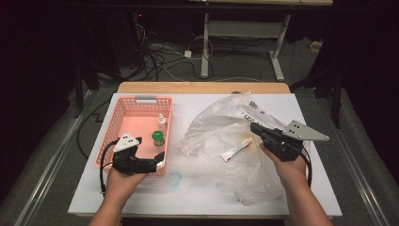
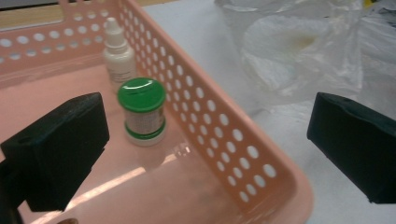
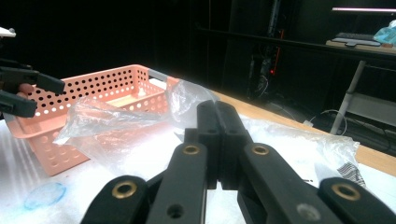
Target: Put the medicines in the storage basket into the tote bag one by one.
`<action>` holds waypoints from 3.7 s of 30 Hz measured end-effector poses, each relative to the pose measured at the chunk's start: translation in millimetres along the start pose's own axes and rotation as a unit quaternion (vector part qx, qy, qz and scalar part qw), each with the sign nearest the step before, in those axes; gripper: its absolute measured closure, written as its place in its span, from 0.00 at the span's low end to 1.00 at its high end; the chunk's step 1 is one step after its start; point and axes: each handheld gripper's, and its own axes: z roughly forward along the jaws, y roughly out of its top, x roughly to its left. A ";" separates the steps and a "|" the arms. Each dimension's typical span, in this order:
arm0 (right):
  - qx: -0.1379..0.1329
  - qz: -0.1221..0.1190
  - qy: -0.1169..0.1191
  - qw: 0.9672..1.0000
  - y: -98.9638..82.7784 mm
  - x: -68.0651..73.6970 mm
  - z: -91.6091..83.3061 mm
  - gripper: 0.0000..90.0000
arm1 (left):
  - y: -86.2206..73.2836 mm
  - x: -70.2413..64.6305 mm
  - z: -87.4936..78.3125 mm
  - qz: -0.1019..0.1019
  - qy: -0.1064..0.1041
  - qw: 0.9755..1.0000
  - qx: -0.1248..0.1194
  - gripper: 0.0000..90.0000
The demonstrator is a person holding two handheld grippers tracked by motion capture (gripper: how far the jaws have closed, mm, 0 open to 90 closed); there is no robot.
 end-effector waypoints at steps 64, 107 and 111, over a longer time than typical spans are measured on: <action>0.002 0.002 -0.001 1.000 0.2 -1.8 -1.7 1.00 | 46.7 54.8 84.3 -0.038 0.009 0.984 0.172 0.30; 0.001 0.006 -0.001 1.000 -1.6 -3.1 -1.1 1.00 | 51.6 47.9 82.8 -0.016 0.017 0.982 0.188 0.55; 0.002 0.006 -0.001 1.000 -1.1 -3.1 -1.6 1.00 | 56.5 45.3 73.4 -0.016 0.027 0.986 0.166 0.55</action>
